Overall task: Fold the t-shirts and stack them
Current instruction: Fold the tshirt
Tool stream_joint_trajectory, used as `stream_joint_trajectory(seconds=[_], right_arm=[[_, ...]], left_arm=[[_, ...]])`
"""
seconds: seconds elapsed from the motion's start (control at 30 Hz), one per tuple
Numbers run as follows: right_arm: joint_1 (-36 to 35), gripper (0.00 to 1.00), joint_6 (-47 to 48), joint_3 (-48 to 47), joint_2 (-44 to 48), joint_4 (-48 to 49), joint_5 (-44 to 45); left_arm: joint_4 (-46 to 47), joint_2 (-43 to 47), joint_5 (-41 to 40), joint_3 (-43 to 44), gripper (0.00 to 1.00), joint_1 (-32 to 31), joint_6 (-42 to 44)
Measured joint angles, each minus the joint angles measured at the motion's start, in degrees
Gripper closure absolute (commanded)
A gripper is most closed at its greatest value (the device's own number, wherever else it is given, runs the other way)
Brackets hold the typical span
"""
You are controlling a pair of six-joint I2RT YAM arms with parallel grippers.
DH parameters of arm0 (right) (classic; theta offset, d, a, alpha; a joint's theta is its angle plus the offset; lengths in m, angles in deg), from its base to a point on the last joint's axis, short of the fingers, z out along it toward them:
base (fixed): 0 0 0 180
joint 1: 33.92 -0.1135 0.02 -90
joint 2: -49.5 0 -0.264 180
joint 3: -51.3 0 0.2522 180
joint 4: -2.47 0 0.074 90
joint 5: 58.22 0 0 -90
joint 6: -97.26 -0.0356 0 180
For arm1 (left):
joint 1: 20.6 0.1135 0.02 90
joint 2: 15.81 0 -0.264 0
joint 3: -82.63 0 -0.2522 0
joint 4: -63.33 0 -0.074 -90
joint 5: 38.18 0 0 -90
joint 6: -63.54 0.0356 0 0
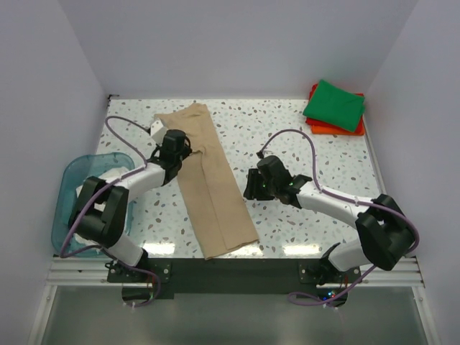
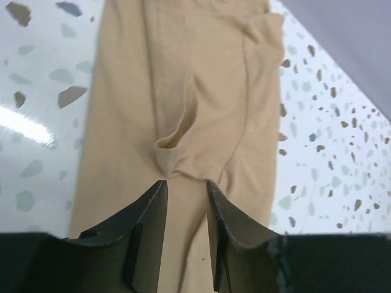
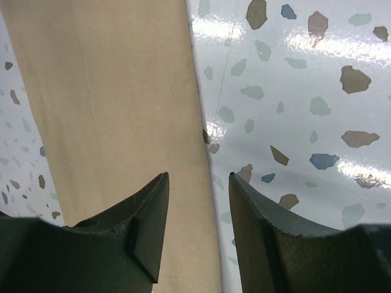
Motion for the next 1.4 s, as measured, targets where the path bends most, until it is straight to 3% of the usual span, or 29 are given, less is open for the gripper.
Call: stream_joint_trajectory(seconds=[0.13,0.33,0.5,0.9,1.4], right_arm=[[0.02,0.53,0.22,0.0,-1.07,0.33,-0.63],[0.02,0.53,0.61,0.0,-1.57,0.28,-1.22],[0.17,0.53,1.01,-0.02,-1.57,0.26,-1.25],[0.28,0.53,1.46,-0.07,-1.7,0.26,-1.27],[0.28,0.52,1.57,-0.07,-1.73,0.33,-1.27]], left_arm=[[-0.35,-3.56,0.76,7.13,0.61,0.0,3.23],[-4.17,-19.93,0.98,27.43,0.61,0.0,9.73],[-9.6,-28.17,0.42,34.62,0.61,0.0,13.03],[-14.43,-28.87,-1.9,31.65,0.61,1.79,13.42],[-11.61,-16.02,0.92,15.89,0.6,5.11,9.4]])
